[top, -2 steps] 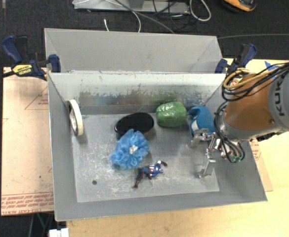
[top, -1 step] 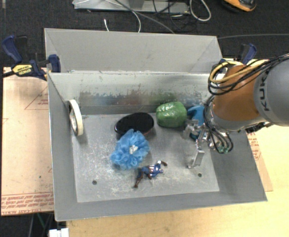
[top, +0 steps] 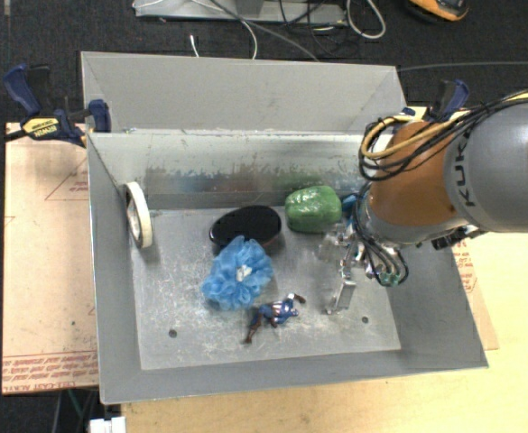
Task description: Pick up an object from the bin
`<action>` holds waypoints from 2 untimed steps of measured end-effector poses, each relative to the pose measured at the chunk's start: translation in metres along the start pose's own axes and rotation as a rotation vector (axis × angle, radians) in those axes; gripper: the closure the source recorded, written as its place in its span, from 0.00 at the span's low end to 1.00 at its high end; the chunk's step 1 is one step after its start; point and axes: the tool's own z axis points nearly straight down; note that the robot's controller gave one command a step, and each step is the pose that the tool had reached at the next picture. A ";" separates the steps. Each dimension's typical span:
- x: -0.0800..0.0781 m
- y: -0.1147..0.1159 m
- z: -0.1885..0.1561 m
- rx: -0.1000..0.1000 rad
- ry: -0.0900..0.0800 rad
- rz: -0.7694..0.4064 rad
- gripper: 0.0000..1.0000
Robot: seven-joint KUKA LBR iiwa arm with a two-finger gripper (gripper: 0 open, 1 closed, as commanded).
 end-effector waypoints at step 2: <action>-0.040 0.039 -0.054 0.002 -0.014 -0.269 0.00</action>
Offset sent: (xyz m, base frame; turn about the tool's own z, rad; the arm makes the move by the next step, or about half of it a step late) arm 0.0415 0.0318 0.0522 -0.2680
